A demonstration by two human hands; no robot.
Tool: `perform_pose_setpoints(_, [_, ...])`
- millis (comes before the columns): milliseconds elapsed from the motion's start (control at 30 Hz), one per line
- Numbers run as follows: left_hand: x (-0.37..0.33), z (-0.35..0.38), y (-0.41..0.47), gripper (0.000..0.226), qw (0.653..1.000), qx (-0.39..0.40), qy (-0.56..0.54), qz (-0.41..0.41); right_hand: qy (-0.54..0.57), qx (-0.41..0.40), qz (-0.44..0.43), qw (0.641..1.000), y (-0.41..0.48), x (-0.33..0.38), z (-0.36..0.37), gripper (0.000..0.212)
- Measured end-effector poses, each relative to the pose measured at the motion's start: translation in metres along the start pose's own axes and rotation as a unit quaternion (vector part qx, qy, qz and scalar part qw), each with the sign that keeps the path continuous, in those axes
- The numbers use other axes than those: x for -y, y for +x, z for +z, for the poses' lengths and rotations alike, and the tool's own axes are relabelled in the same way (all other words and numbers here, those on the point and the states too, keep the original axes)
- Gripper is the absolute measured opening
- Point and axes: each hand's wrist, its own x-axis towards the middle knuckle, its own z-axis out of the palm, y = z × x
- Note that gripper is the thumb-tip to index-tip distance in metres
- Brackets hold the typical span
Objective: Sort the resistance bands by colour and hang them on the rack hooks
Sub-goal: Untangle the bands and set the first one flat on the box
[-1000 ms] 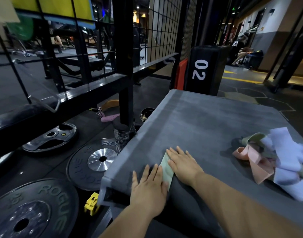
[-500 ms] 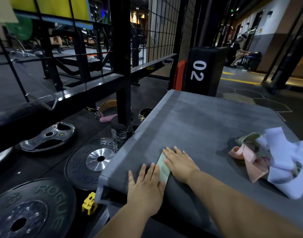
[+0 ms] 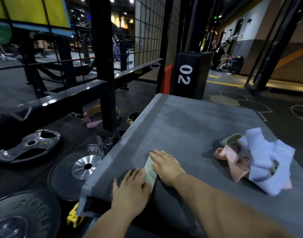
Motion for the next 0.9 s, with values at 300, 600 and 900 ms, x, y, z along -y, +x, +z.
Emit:
perform_pose_setpoints(300, [-0.033, -0.005, -0.008, 0.051, 0.985, -0.140, -0.003, 0.097, 0.049, -0.104, -0.006, 0.993, -0.066, -0.030, -0.020, 0.045])
perform_pose_setpoints(600, [-0.145, 0.030, -0.045, 0.035, 0.965, -0.053, 0.004, 0.257, 0.049, -0.283, 0.126, 0.949, -0.197, -0.141, -0.034, 0.023])
perform_pose_setpoints(900, [-0.242, 0.067, -0.031, 0.035, 0.964, 0.058, -0.016, 0.260, 0.192, -0.286, 0.294, 0.892, -0.242, -0.200, -0.051, 0.046])
